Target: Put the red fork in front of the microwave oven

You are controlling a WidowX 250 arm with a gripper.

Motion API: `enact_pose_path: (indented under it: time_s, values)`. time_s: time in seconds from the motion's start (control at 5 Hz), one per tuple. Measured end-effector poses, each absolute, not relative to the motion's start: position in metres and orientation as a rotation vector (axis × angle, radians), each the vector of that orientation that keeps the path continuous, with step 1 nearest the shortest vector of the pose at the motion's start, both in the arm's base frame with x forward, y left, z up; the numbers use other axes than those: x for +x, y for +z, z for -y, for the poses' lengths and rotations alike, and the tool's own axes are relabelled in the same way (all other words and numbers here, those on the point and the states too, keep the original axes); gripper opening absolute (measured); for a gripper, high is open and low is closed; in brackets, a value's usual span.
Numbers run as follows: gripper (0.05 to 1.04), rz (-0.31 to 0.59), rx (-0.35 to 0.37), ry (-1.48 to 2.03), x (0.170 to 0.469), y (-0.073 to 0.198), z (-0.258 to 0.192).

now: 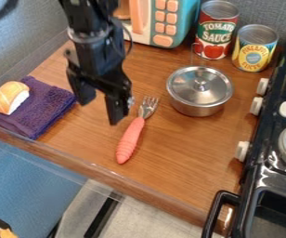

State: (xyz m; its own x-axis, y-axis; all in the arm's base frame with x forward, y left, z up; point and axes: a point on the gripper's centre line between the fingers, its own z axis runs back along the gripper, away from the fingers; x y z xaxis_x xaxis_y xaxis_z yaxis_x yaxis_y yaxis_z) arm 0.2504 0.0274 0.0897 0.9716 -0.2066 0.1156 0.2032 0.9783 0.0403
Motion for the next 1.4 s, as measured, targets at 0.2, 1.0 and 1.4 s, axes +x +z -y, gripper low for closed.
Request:
enact_pose_path:
  time_s: [0.2, 1.0, 1.4]
  values:
    - [1.001, 0.082, 0.028, -0.179, 0.257, 0.062, -0.007]
    - [0.465, 0.038, 0.032, -0.097, 0.261, 0.024, -0.001]
    - [0.448, 0.066, 0.08, -0.122, 0.277, 0.057, -0.024]
